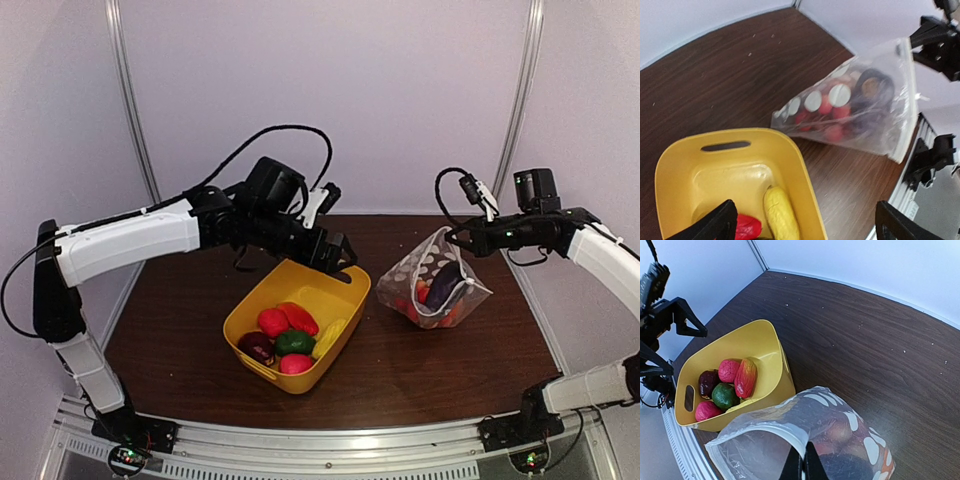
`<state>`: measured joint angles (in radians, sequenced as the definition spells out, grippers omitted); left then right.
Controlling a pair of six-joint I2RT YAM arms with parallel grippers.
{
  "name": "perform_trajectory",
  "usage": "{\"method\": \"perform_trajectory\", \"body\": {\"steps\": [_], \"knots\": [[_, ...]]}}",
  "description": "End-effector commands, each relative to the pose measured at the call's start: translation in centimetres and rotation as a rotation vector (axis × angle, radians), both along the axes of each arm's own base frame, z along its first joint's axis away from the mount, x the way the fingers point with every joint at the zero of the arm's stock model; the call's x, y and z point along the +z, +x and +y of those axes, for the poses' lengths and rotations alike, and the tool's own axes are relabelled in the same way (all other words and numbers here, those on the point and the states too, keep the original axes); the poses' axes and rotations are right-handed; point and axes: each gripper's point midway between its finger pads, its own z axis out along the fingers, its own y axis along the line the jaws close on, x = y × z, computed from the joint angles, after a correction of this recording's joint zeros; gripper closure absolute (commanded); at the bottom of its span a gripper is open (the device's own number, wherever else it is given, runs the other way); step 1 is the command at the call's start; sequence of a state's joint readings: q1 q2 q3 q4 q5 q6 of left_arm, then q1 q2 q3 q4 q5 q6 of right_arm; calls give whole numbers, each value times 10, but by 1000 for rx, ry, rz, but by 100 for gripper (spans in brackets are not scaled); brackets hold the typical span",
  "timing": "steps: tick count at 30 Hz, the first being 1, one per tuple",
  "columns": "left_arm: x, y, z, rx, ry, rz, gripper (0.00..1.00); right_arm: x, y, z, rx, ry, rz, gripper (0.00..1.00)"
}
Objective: Place the food in the zip-top bag and seal the zipper
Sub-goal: Adjust the zipper food storage bag, then pick up the fake fruit from the bin.
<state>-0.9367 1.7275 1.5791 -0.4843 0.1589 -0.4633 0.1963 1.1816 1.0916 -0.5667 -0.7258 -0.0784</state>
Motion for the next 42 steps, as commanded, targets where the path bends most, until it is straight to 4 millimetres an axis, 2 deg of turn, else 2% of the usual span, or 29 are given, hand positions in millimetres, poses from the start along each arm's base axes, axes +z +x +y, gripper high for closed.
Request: {"method": "perform_trajectory", "body": {"steps": [1,3,7,12,17,25,29,32,35,38,42], "knots": [[-105,-24,62,36,419,133,2,2,0,6,18,35,-9,100],[-119,-37,73,30,467,172,5,1,1,4,9,21,-13,100],[-135,-62,80,-5,507,212,9,1,-1,4,7,23,-12,100],[-150,-81,77,-36,537,244,5,-2,1,4,5,20,-4,100],[-176,-74,81,9,627,226,4,0,2,4,4,21,-7,100],[-198,-53,77,64,702,137,4,-2,-2,3,3,15,-6,100],[-205,-47,71,68,695,120,15,1,-3,2,-1,14,-16,100],[-198,-44,68,74,679,101,28,2,-4,1,-2,15,-17,100],[-174,-49,62,50,613,99,39,2,-5,1,-4,12,-17,100],[-145,-58,63,15,575,109,43,2,-6,0,-6,7,-18,100],[-108,-70,63,-42,510,111,44,2,-6,-1,-6,3,-22,100]]}}
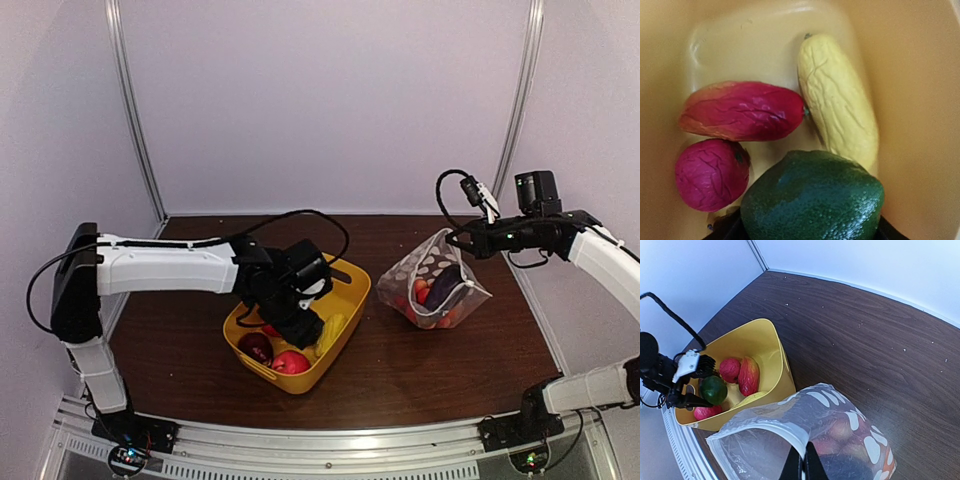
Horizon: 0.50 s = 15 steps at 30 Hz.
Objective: Place the food in the zip-top bag and seal the zipper
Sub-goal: Pick up the fake fruit from the bin.
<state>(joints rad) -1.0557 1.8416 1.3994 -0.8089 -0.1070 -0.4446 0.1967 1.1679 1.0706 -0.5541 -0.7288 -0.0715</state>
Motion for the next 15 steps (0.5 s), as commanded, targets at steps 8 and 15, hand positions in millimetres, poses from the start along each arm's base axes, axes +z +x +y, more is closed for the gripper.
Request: {"method": "perform_trajectory", "body": {"steps": [8,15], "knots": [[140,-19,-56,-167,-411,-19,46,11,3,-2,-31,-2,-27,100],[249,-46,-145,-374,-978,-13,48,16,11,-2,-58,8,-7,100]]}}
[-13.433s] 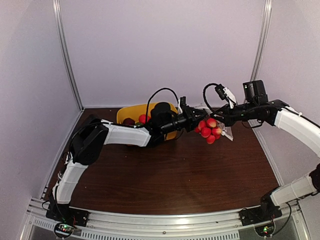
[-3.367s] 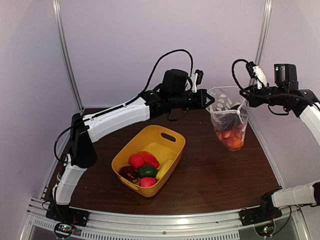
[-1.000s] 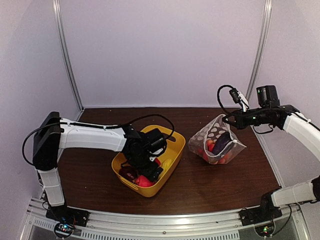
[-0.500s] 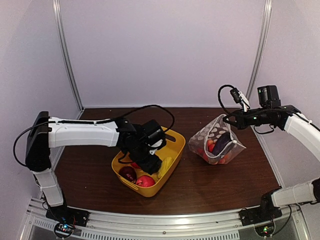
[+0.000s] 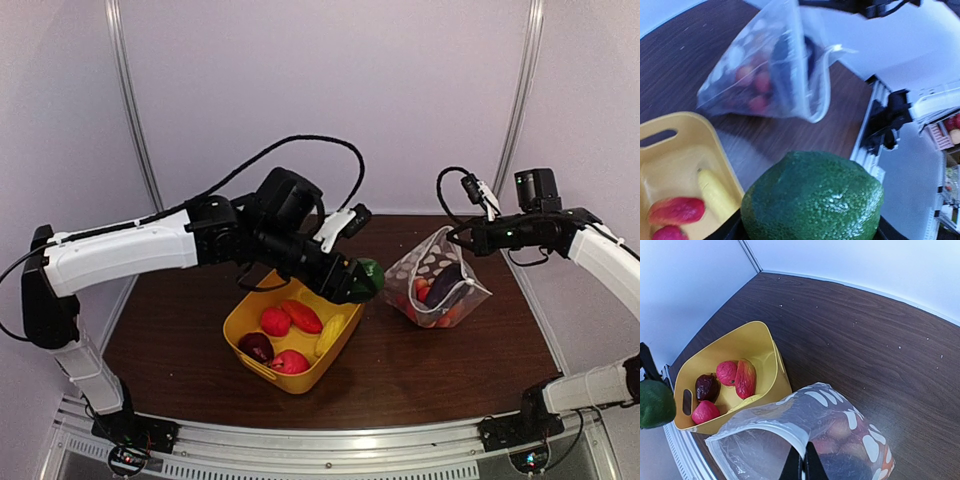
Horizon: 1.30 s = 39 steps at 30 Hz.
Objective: Place the food in the zip-top bag and seal the zipper
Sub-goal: Pick up the fake fruit from the bin, then place the fake fruit in the zipper food storage bag.
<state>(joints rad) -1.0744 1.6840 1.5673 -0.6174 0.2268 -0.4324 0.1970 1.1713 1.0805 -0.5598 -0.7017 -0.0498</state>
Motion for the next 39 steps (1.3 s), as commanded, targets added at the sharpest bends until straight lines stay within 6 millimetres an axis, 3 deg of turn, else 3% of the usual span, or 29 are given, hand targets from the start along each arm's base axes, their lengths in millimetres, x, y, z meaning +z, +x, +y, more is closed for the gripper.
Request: {"method": "perform_trajectory", "body": {"steps": [1,5,8,12,19,25,26,27,28,36,39], "knots": [[94,-21,-66,-175,-427,-5,48,17,9,1,-35,13,-20,100],[105,-15,-99,-167,-531,92,48,25,12,2,-50,8,-41,100],[93,-5,-121,-124,-563,194,49,30,13,2,-70,30,-36,100],[63,13,-144,-59,-535,276,50,38,12,6,-63,68,-30,100],[31,55,-155,92,-468,308,45,55,1,12,-35,129,-36,100],[-16,84,-149,249,-390,422,28,57,-7,20,12,163,-30,100],[-23,89,-147,282,-397,471,15,56,-9,21,22,159,-29,100],[-24,92,-146,295,-411,491,4,54,-11,23,30,156,-27,100],[-20,93,-147,298,-426,496,3,53,-14,24,36,156,-27,100],[54,89,-145,278,-549,438,2,58,-15,25,35,166,-31,100],[68,86,-142,279,-576,413,2,56,-11,26,30,171,-16,100]]}}
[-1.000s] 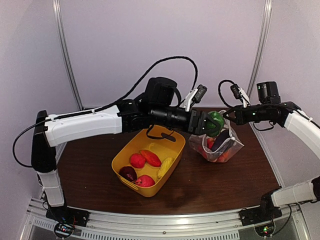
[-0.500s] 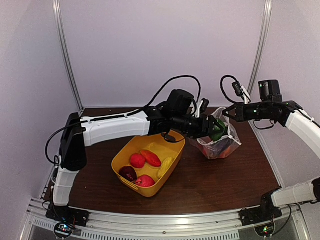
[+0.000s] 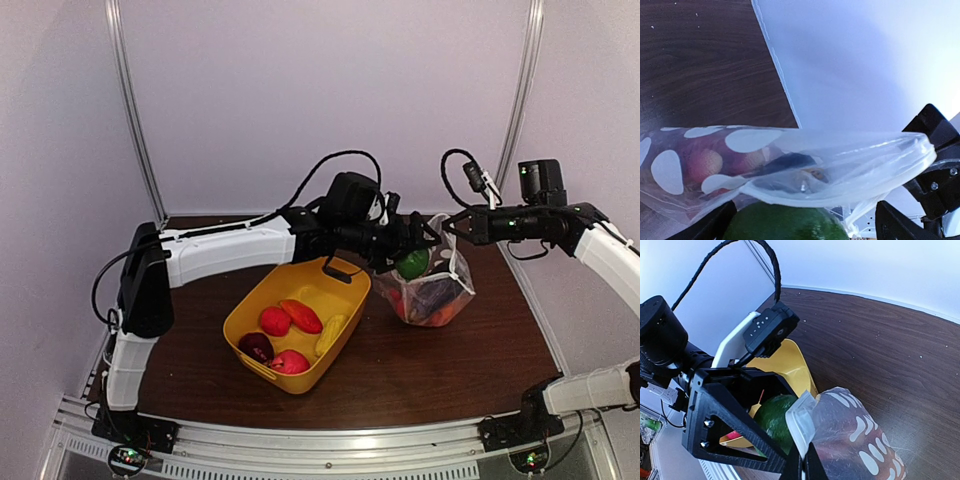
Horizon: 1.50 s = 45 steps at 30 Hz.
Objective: Place the food in the zip-top bag and seal the zipper
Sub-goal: Place the fake fruit in the zipper food storage bag, then adjust the zipper food storage bag.
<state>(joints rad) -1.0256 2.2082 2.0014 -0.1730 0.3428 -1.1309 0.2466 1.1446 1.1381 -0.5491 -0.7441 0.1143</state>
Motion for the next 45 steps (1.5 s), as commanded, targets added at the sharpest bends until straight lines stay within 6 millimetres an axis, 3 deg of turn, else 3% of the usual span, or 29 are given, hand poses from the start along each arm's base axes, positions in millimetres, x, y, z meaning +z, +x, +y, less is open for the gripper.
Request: {"method": "perform_trajectory", "body": {"steps": [1,6,11,15,19,20,22,23,24,27,29,32,35,45], "knots": [[67,-7,2,23,-132,-85,2,17,2,6,19,44,-42,100],[66,-15,-3,28,-163,-84,10,20,11,6,1,45,-34,100],[93,-16,1,69,-209,-244,12,15,16,9,1,51,16,100],[111,-15,2,66,-224,-406,2,4,22,12,16,54,74,100],[164,-20,35,137,-206,-674,2,22,26,8,16,77,59,100],[166,-18,48,186,-168,-724,2,26,28,6,6,75,46,100],[150,-7,78,303,-82,-732,3,29,28,5,0,74,31,100],[117,-2,89,322,-20,-692,8,28,27,5,0,78,32,100],[98,1,96,330,6,-652,16,26,26,5,1,83,37,100],[51,1,97,270,10,-518,36,26,24,4,-3,89,33,100],[35,-2,87,224,-8,-492,39,26,23,4,-6,89,28,100],[26,-7,69,148,-26,-480,41,27,22,4,-4,94,31,100],[19,-8,55,104,-35,-455,50,28,22,5,-3,98,30,100],[-3,5,48,123,-45,-390,64,27,20,4,-7,98,23,100]]}}
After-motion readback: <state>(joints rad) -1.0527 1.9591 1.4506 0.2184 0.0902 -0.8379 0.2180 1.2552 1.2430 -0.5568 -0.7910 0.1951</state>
